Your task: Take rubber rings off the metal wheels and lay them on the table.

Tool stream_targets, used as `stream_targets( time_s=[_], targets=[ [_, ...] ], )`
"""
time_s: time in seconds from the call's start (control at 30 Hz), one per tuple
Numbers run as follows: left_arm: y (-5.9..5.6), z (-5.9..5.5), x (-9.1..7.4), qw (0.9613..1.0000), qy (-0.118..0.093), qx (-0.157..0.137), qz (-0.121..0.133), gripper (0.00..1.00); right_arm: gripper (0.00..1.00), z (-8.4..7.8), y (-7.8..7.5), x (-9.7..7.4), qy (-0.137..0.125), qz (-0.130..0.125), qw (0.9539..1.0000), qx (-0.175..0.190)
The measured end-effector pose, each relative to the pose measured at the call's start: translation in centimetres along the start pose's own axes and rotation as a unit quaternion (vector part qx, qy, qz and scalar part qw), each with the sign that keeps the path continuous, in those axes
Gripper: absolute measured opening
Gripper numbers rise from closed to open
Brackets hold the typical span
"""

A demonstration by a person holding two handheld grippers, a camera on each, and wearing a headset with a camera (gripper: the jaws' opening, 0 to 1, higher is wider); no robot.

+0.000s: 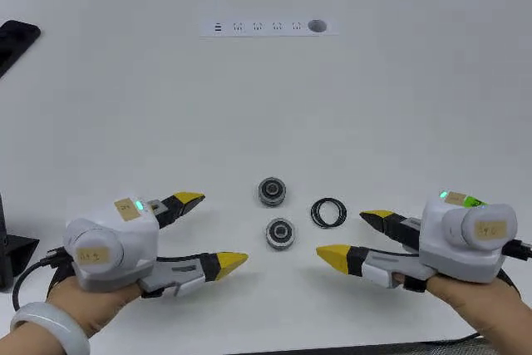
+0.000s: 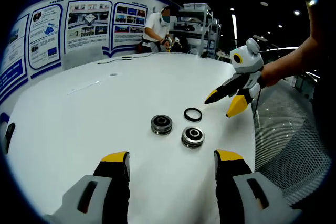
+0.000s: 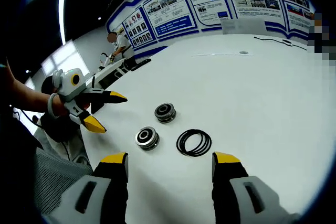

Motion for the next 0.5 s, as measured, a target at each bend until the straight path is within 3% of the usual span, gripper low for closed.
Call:
stream_targets(
  time_s=[0.33, 0.5],
  targets=[
    [-0.7, -0.3, -1.5, 0.9998, -0.014, -0.01, 0.008, 0.73, 0.77, -1.0, 0.9, -0.6, 0.016, -0.008, 0.9985, -0.051],
    [-1.2, -0.4, -2.3, 0.9994, -0.026, -0.018, 0.01, 0.79, 0.83, -1.2, 0.9, -1.2, 0.012, -0.018, 0.9976, -0.066]
  ],
)
Point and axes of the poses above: the centre of the closed fingertips' face, and the gripper's own axes: x roughly forward along the fingers, y roughly to its left, z roughly out of its top, the point moved 1 cm from there along -x, roughly backward along the fingers, and after that the axes turned 6 degrees about -x, right-handed, at the moved point
